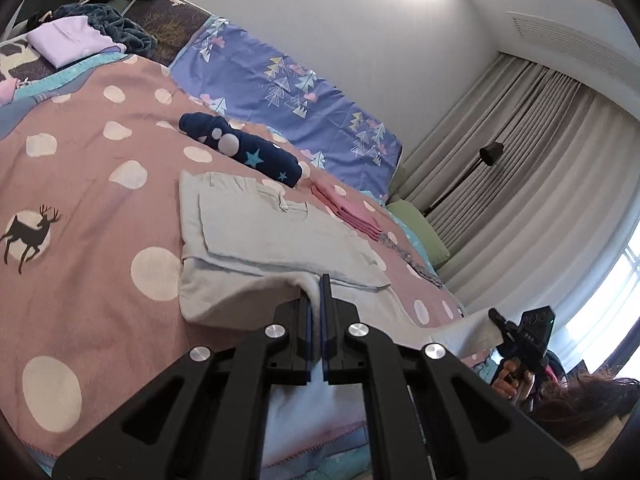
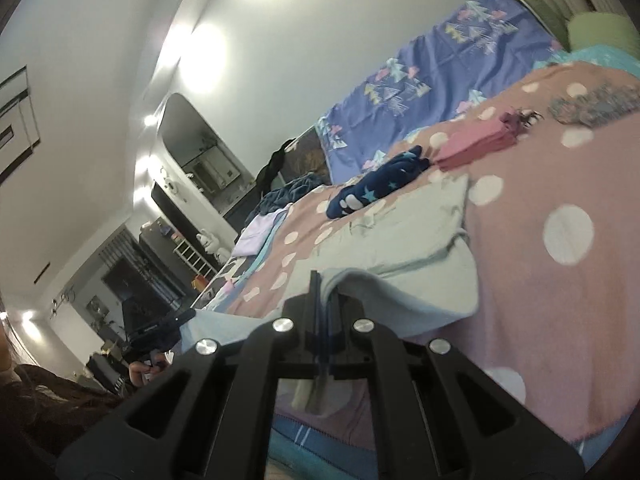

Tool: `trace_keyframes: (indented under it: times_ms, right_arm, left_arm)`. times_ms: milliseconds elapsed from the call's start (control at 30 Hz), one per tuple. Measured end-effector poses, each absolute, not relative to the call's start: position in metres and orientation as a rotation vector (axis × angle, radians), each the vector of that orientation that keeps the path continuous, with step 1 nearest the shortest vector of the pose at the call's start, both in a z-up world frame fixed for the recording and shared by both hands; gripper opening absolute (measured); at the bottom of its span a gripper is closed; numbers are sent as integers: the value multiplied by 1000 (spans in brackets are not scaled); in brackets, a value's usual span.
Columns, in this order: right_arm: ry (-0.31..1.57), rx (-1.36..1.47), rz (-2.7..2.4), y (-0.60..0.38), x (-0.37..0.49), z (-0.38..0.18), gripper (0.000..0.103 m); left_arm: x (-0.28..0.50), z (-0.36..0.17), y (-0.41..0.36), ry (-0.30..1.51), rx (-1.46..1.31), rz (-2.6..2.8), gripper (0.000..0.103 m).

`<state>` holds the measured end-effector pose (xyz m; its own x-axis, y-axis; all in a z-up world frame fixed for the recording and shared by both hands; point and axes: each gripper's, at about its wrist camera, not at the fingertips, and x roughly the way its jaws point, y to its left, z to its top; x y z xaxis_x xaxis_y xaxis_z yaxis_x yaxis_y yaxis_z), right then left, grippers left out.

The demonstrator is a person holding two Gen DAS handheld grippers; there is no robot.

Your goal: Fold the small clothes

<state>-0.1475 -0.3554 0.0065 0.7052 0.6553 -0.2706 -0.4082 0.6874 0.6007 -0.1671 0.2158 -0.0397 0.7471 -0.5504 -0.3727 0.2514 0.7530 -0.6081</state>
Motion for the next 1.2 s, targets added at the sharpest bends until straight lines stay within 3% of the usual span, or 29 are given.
trace_keyframes:
  times_ms: [367,600,833,933,1000,1200]
  right_arm:
    - [586,563,506,-355,0,5,2]
    - [805,579,389,-350,104,-67,3]
    - [870,613,380,-353,121,-108,7]
    - [872,586,384,-351,117,-102,8]
    - [873,546,391,-348,109,-96,11]
    - [870,448,402,-340,85,-84,12]
  left_arm:
    - [-50,-39,230,593,-608,-405,3]
    - [45,-107,238,756,-668,-282,3]
    - [61,-148,241,847,-671,-249,4]
    - [57,-143,239,843,-639,-257,15]
    - [50,-141,238,846,-627,-261,29]
    - [16,-139,231,875,-587,-295,42]
